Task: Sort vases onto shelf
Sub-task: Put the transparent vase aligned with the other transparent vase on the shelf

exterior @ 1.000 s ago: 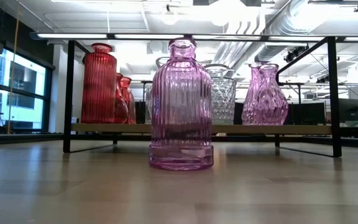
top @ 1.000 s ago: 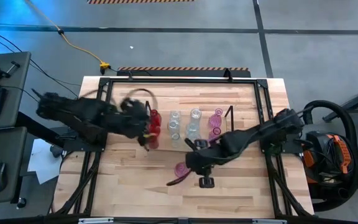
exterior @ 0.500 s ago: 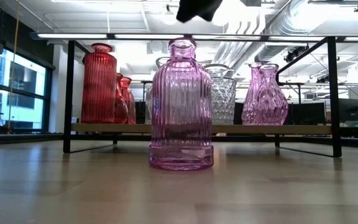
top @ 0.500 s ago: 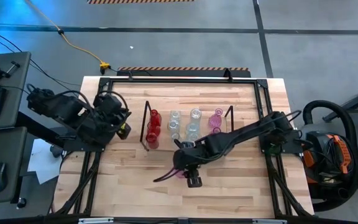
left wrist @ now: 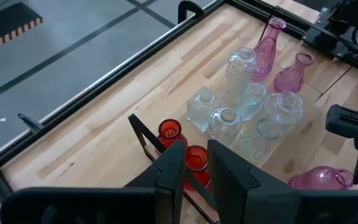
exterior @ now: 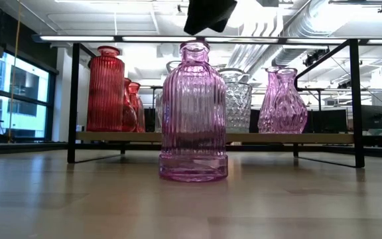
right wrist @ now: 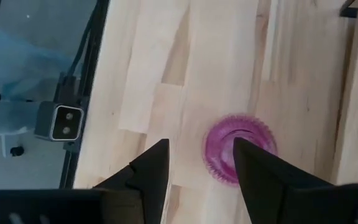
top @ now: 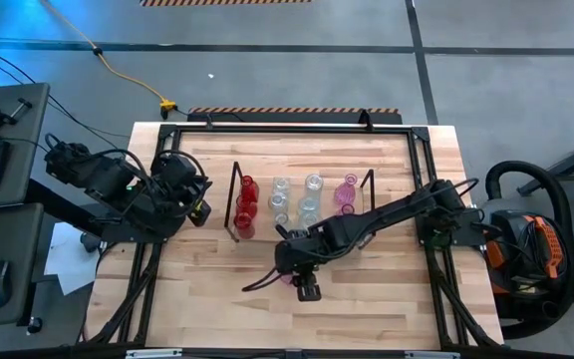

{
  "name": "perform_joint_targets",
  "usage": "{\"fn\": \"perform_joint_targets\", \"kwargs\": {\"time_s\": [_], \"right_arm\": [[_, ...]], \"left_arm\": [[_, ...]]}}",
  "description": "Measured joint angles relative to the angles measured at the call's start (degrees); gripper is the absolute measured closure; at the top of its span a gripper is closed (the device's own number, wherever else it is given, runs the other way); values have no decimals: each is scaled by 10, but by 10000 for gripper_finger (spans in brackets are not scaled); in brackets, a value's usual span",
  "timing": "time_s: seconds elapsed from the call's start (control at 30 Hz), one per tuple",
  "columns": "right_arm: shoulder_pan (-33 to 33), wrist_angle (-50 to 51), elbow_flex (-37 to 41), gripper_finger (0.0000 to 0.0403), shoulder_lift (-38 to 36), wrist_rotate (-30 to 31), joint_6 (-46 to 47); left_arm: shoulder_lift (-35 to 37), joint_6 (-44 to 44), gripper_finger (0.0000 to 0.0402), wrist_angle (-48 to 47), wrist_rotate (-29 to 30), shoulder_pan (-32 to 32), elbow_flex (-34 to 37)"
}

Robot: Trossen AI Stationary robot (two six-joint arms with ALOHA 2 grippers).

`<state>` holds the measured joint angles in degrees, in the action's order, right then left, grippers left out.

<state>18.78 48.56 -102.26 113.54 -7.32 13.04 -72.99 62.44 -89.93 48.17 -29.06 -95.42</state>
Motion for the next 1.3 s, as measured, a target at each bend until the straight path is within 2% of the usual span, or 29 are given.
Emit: {"fn": "perform_joint_targets", "kwargs": {"time_s": [0.3,1.3], "right_arm": [[-20,7,0,242,6,-2,0],[-23,26,0,242,21,-4,43]], "left_arm": [[0,0,341,2,9,-14,0],[0,5,341,2,20,-19,0]]}}
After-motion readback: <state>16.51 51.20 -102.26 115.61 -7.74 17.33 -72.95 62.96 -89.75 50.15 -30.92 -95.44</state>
